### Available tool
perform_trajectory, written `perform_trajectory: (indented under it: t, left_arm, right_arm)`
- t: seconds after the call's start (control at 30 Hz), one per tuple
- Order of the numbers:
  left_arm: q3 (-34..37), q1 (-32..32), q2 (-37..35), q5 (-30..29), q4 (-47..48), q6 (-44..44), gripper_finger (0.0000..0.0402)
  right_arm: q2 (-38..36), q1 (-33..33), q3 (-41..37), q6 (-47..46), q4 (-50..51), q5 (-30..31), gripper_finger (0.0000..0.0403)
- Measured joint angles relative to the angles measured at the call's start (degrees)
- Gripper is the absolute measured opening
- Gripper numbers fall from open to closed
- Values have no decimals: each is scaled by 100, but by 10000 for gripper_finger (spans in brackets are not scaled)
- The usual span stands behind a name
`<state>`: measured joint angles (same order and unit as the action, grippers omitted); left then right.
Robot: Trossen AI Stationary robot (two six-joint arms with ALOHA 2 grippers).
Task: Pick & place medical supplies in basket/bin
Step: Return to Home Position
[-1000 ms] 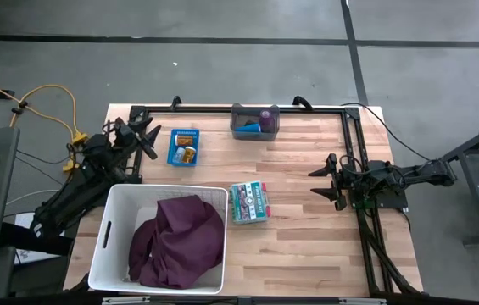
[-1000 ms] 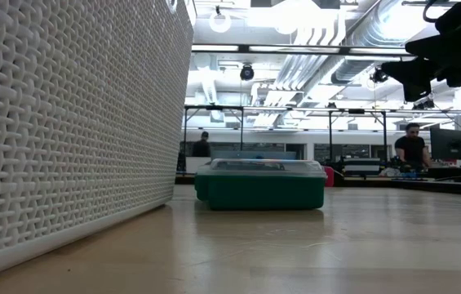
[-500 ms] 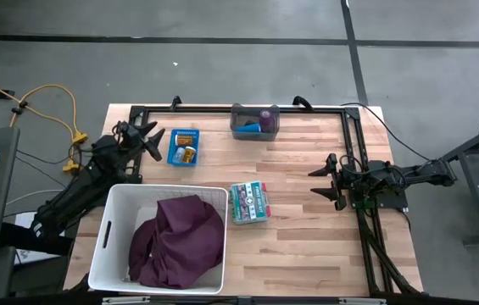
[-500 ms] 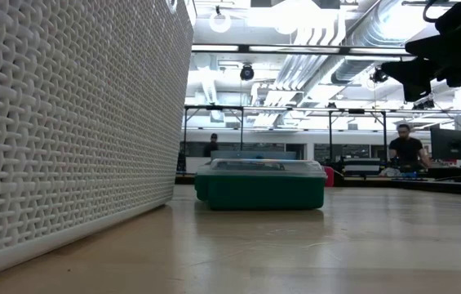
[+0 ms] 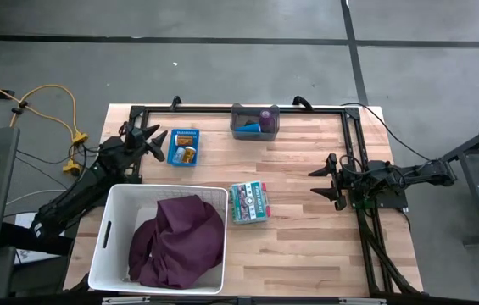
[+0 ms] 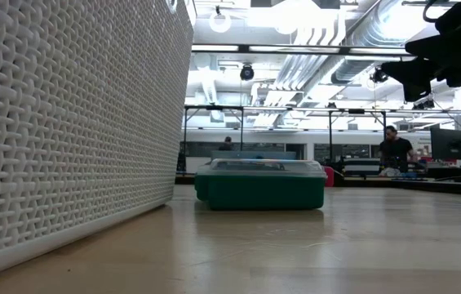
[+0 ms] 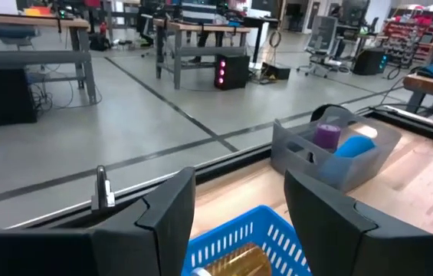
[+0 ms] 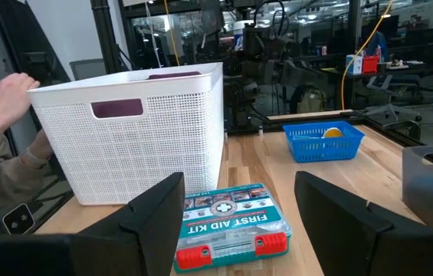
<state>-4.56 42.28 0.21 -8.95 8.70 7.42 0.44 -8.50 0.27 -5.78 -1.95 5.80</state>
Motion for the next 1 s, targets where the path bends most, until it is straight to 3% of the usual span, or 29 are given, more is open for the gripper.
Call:
perform_trajectory:
  t: [1.0]
  left_arm:
    - [178,0,26,-18,-383,-349,194]
  right_arm:
    - [1,0,1,0,1,0,236]
